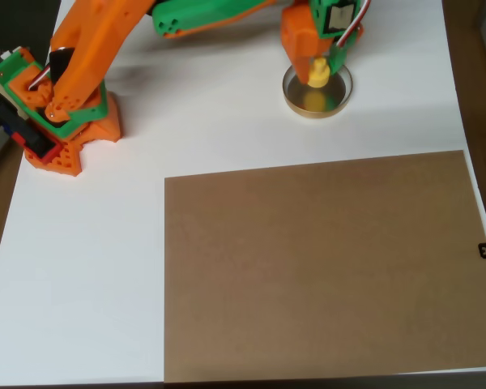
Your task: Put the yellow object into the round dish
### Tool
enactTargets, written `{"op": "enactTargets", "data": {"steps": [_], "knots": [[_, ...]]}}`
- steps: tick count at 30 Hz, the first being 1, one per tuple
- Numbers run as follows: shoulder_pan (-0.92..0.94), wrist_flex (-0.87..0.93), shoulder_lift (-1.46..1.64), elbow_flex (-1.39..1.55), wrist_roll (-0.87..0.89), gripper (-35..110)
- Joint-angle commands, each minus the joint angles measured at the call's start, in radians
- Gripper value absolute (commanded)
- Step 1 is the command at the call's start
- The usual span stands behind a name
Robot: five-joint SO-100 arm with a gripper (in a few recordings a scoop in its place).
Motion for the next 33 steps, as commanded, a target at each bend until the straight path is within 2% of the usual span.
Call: {"op": "enactTargets", "data": {"steps": [1,6,16,24,33], "knots": [[-0.02,0.021,0.026,-0.063,0.003,0],[-0.032,0.026,0.02,-0.064,0.008,1],[-0.041,0.026,0.029,-0.064,0.006,26],[0.011,0.028,0.104,-0.043,-0.015,29],[0.135,0.028,0.367,0.107,-0.043,29]]}}
